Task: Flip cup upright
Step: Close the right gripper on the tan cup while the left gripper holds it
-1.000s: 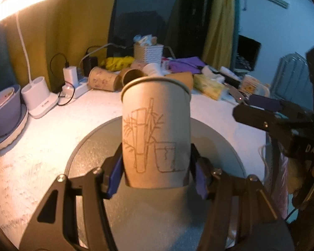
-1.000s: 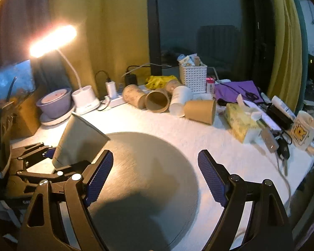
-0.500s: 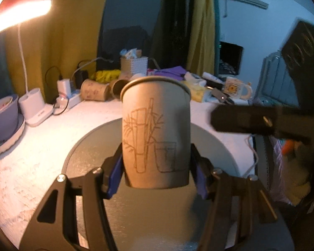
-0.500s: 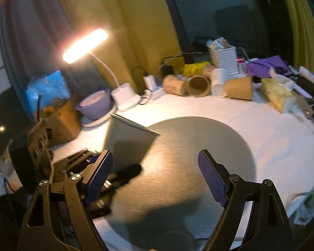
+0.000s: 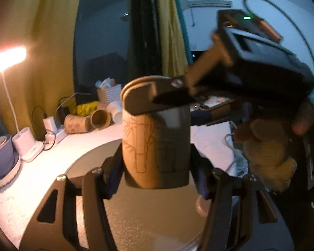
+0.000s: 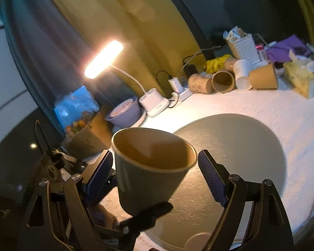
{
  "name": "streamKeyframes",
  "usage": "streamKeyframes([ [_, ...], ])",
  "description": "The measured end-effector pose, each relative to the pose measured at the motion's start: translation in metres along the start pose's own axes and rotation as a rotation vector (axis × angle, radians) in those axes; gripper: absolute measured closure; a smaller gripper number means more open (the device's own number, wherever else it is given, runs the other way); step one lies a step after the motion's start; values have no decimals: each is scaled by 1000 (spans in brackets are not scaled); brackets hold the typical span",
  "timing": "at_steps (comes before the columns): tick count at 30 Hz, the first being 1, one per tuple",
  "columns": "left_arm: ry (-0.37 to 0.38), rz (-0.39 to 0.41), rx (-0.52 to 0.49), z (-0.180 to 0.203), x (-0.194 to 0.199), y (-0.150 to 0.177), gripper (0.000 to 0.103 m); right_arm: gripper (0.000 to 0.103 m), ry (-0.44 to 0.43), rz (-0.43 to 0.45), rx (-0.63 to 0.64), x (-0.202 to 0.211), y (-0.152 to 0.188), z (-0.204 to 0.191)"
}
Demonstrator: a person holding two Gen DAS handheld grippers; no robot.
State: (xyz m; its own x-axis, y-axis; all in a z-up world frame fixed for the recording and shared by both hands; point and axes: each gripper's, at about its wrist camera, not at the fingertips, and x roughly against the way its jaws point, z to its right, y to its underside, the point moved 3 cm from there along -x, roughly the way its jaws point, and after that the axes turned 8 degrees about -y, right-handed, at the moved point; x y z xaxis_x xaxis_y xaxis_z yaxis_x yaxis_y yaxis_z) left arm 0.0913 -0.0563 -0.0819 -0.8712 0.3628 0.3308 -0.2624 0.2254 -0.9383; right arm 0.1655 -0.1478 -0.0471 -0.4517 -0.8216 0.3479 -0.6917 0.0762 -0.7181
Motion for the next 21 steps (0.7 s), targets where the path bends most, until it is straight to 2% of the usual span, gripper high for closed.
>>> streamKeyframes([
  [4, 2, 1, -3, 0, 0, -1, 44, 18, -45, -17, -33, 0, -1, 4],
  [7, 4, -12, 17, -4, -2, -2, 43, 30, -63, -29, -36, -1, -2, 5],
  [14, 0, -28, 26, -5, -5, -1, 41, 33, -64, -51, -28, -4, -3, 8],
  [18, 25, -56, 52, -6, -8, 1, 23, 33, -14, -50, -4, -7, -10, 11],
  [21, 33, -72, 79, -10, -11, 2, 19, 33, 24, -35, 19, -9, -19, 16],
])
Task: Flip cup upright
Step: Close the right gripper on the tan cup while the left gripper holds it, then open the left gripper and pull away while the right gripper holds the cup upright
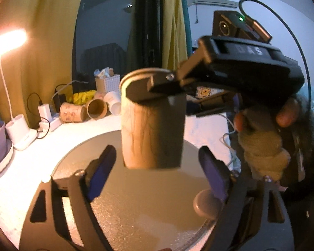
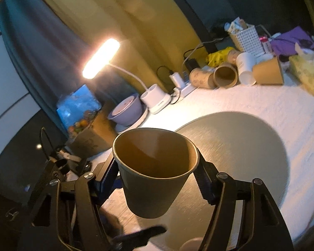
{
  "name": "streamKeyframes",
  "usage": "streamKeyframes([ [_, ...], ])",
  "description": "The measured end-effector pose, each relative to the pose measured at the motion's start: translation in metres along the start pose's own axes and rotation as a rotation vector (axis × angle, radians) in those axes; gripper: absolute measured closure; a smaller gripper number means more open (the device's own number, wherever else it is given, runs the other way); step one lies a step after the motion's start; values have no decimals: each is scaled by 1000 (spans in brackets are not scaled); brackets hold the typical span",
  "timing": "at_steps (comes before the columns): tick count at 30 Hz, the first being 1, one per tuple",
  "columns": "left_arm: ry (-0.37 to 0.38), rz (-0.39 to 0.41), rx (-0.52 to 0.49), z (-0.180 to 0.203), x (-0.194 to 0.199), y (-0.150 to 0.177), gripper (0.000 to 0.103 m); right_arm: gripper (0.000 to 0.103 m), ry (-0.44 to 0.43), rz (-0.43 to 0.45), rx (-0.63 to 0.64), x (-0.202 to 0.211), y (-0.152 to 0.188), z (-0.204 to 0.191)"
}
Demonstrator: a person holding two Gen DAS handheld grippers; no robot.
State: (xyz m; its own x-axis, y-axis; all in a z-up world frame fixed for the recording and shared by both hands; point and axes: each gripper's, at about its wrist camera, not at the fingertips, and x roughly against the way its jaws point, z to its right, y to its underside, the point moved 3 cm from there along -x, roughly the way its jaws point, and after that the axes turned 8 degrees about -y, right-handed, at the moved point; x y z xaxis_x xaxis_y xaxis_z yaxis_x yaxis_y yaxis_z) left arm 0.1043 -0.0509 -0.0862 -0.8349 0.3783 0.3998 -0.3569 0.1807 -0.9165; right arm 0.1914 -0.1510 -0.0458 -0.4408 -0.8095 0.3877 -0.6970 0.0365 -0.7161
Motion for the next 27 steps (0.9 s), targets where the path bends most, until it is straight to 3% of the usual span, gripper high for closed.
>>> streamKeyframes([
  [9, -43, -61, 120, -25, -8, 3, 18, 33, 185, 72, 110, -7, -25, 17],
  [14, -137, -88, 219, -52, -11, 7, 18, 33, 290, 103, 153, -15, -33, 29],
  [22, -308, -150, 449, -112, -16, 21, 18, 33, 393, 76, 287, -50, -31, 28],
  [27, -362, -160, 505, -128, -17, 26, 18, 33, 419, 13, 355, -89, -25, 27],
])
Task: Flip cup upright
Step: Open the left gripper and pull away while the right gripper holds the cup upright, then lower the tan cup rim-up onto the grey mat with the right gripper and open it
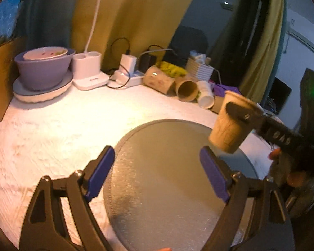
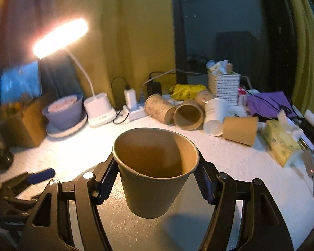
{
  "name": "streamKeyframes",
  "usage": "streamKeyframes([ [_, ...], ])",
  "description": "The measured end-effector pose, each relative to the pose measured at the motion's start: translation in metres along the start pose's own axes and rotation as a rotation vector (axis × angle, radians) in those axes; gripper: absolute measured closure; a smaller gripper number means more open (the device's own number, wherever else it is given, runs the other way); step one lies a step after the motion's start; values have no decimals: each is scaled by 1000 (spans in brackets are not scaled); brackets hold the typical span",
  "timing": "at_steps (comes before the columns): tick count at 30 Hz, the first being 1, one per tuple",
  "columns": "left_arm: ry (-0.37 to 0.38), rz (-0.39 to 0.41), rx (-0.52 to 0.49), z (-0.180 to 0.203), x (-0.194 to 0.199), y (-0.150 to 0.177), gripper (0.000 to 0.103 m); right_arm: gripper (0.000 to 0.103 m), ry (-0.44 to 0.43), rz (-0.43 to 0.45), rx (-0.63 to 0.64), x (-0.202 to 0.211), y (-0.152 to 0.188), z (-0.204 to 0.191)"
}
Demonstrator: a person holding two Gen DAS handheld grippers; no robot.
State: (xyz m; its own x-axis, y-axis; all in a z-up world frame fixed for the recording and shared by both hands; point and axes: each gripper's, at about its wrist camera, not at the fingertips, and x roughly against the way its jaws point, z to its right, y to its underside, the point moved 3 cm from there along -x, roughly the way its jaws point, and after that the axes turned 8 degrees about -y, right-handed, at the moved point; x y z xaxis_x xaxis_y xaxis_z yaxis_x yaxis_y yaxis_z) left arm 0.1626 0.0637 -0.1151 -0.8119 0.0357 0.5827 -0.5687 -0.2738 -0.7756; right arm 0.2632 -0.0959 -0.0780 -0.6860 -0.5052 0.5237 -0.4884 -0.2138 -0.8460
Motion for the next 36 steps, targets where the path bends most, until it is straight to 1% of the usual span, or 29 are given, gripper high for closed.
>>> streamKeyframes([
  [6, -23, 5, -10, -1, 1, 3, 18, 33, 28, -57, 82, -28, 11, -18],
  [8, -30, 1, -10, -1, -2, 3, 18, 33, 31, -80, 81, -32, 15, -18],
  [12, -35, -2, -14, 1, -1, 3, 18, 33, 42, -103, 102, -32, 17, -19],
  [16, -56, -2, -27, 2, -1, 3, 18, 33, 49, -121, 113, -29, 20, -24],
  [19, -68, -6, -33, 2, -2, 3, 18, 33, 51, -123, 108, -25, 21, -25],
  [29, -75, 18, -79, 10, 4, 5, 18, 33, 60, -112, 102, -9, 30, -27],
  [31, -80, 23, -83, 11, 4, 4, 17, 32, 60, -117, 100, -7, 32, -26],
  [33, -81, 27, -86, 12, 5, 4, 8, 32, 61, -119, 95, -5, 34, -25],
  [36, -79, 28, -94, 14, 5, 4, 8, 31, 66, -120, 89, -2, 35, -22],
])
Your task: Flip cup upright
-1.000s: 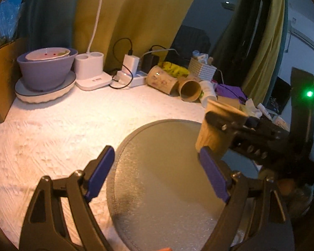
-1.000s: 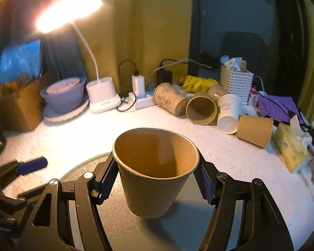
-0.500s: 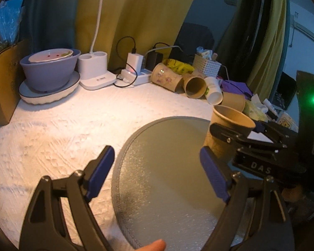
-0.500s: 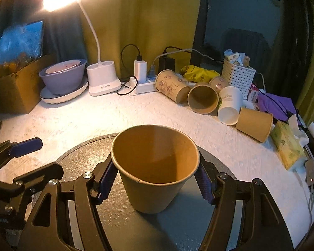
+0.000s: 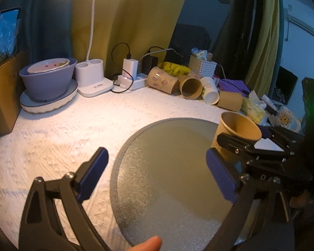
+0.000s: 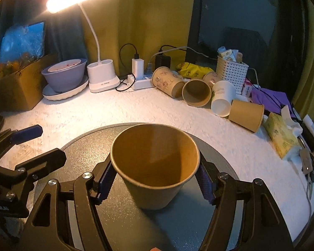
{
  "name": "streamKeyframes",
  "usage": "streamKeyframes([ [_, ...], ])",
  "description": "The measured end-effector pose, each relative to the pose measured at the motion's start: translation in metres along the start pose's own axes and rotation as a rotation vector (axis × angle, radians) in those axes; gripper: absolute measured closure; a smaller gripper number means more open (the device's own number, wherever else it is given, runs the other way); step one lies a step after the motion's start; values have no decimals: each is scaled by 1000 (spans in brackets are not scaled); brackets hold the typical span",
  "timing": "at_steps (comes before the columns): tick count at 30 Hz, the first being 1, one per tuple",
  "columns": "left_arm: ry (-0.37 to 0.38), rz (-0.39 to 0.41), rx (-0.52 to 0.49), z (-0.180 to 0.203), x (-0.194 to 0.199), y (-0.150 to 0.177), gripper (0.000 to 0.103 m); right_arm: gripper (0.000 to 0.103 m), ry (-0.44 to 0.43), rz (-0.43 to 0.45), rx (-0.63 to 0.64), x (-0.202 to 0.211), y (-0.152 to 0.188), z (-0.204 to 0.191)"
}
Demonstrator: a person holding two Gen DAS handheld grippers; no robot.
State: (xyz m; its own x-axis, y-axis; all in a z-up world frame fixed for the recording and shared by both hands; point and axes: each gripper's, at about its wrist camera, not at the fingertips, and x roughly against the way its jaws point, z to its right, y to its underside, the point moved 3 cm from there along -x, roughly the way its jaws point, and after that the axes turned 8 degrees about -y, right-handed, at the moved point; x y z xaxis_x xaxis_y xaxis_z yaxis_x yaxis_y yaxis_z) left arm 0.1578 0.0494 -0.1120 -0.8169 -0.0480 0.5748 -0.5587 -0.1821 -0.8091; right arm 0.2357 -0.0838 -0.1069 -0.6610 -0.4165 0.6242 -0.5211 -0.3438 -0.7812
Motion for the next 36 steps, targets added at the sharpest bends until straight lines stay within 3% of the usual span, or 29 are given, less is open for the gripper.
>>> streamKeyframes([
  [17, 0, 58, -60, 11, 13, 0, 7, 17, -14, 33, -80, 31, 8, 11],
  [24, -4, 126, -77, 16, 30, -4, 7, 17, -11, 86, -113, 71, 9, 11],
  [30, 48, 231, -127, 30, 55, -4, 7, 17, 15, 126, -125, 110, 14, 14],
  [36, 91, 269, -182, 45, 72, -4, 7, 17, 53, 176, -122, 148, 16, 17],
])
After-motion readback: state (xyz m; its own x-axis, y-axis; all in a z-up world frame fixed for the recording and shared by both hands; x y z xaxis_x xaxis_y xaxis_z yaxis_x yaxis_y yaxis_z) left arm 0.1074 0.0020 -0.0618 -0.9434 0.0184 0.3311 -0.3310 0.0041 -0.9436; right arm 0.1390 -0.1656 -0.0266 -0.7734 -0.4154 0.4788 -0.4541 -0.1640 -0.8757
